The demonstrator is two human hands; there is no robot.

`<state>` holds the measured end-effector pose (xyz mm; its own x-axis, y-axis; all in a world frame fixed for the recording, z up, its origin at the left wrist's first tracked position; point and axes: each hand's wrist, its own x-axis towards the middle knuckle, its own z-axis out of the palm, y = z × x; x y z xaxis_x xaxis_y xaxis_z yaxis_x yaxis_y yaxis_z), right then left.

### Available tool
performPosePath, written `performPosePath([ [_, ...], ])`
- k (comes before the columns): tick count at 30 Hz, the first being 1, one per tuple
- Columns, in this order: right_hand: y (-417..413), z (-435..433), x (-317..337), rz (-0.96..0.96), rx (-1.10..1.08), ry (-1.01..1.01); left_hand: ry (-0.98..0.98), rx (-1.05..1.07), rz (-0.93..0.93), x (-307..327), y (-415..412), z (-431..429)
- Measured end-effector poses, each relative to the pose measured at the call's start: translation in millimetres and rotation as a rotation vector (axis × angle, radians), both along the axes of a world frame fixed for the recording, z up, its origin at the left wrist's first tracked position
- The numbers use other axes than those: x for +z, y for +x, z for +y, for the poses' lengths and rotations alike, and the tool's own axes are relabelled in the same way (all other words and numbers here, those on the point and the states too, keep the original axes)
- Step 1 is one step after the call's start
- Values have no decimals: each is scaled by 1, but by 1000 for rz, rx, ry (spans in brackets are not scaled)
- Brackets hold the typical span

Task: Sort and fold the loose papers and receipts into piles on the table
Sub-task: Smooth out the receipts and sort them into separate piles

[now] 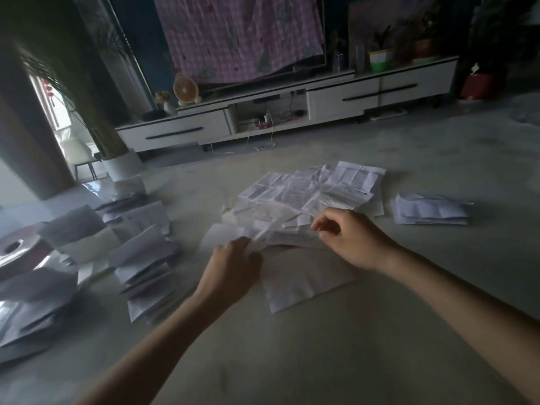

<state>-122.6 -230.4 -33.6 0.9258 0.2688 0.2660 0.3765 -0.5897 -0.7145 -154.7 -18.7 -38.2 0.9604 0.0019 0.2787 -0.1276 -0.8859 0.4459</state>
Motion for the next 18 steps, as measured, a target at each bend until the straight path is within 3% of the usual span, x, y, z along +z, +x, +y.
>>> performPosePath([
  [3,3,0,6,96,25,203,-40,67,-143,30,1,6],
  [5,1,0,15,173,82,345,-138,3,-144,59,3,9],
  [8,-10,1,32,265,192,408,-460,-164,51,101,-3,4],
  [11,-19,1,37,344,285,480,-621,-289,305,116,-4,-6],
  [18,-16,-9,28,466,109,772,-936,-313,531,98,7,-15],
])
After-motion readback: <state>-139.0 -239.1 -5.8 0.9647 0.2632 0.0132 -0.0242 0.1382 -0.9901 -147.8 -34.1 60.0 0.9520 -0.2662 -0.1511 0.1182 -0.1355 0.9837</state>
